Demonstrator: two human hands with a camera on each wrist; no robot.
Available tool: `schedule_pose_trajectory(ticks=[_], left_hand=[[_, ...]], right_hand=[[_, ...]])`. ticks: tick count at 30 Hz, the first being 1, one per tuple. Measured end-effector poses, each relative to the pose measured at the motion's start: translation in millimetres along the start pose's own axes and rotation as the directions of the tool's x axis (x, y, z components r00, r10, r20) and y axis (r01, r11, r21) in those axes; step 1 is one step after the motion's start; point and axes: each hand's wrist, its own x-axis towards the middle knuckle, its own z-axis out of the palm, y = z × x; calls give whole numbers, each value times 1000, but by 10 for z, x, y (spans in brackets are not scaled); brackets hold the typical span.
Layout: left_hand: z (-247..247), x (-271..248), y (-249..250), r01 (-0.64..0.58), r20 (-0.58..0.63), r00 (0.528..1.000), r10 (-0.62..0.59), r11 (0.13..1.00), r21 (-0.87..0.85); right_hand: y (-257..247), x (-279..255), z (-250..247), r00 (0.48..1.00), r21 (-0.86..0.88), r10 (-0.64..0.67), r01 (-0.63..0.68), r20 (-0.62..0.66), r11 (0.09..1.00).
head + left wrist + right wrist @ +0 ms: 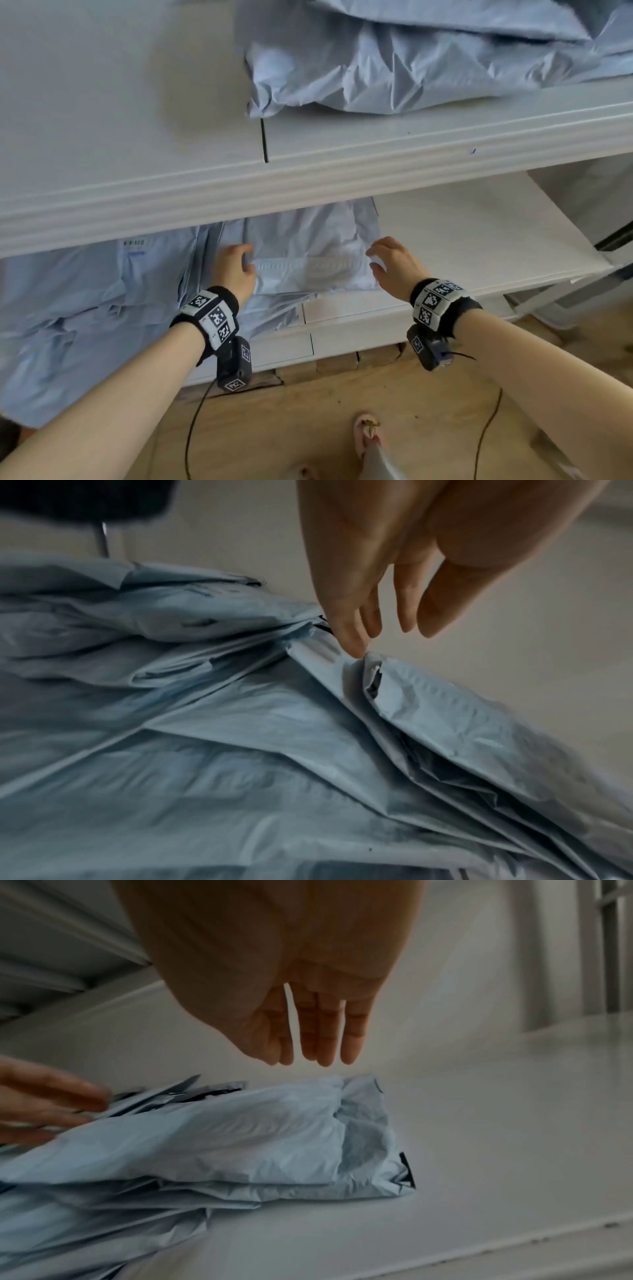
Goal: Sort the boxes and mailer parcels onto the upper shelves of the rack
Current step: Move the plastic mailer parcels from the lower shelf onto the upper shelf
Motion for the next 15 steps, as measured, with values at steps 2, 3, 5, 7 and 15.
schedule_pose_trajectory(ticks=[2,3,5,7,15], left_hand=[[62,87,-9,75,5,997,-74,997,-25],[98,124,-21,115,14,993,-114,992,-43],[171,178,-35,177,27,984,-175,981,-84],[247,215,-35,219,40,976,-216,969,-115],[367,116,58,381,192,923,-332,855,-353]], right_hand=[[70,123,70,999,63,53,-54,14,997],[98,179,101,997,88,74,-76,24,993],[140,283,152,993,128,109,-114,51,985],[166,370,188,988,167,133,-144,79,975],[332,576,220,963,276,219,-256,160,926]])
